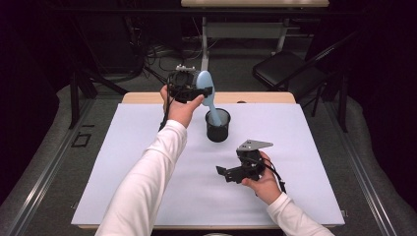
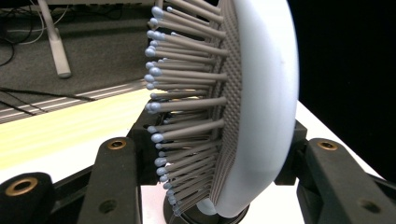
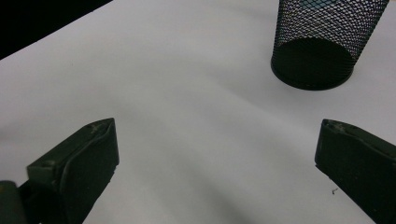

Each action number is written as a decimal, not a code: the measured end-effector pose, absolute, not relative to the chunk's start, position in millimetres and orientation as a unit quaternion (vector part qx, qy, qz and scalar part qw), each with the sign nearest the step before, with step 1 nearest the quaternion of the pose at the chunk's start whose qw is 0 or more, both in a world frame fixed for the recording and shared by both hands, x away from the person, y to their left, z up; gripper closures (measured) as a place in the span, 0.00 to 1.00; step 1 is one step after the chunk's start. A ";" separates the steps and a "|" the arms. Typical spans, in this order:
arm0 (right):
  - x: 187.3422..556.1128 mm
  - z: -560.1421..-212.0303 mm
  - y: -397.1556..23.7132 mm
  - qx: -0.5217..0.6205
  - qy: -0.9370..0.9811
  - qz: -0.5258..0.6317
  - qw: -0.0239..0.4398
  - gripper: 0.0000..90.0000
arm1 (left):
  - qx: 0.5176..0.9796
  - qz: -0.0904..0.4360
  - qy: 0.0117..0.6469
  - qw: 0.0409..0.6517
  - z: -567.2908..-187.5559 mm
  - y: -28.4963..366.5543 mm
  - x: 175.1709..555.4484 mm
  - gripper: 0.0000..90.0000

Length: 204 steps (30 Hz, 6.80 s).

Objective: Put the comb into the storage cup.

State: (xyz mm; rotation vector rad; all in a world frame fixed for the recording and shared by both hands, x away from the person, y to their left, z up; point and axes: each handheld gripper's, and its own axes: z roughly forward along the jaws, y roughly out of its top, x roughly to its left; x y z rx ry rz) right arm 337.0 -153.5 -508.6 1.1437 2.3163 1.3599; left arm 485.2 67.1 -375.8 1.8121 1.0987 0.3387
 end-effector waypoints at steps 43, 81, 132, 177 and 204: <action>337.1 -510.3 -154.1 0.390 0.789 0.462 0.109 0.00 | 0.768 0.174 0.433 0.438 -412.9 38.6 492.4 0.55; 336.8 -510.6 -154.1 0.388 0.792 0.458 0.110 0.00 | 0.777 0.196 0.421 0.425 -426.8 27.3 492.5 0.52; 336.7 -512.2 -152.8 0.387 0.794 0.456 0.110 0.00 | 0.771 0.185 0.416 0.446 -429.5 25.7 495.1 0.45; 336.4 -513.1 -151.9 0.387 0.795 0.454 0.108 0.00 | 0.758 0.180 0.426 0.460 -431.5 23.7 495.7 0.18; 337.2 -513.8 -151.9 0.388 0.793 0.456 0.108 0.00 | 0.733 0.167 0.432 0.499 -420.0 31.2 493.2 0.01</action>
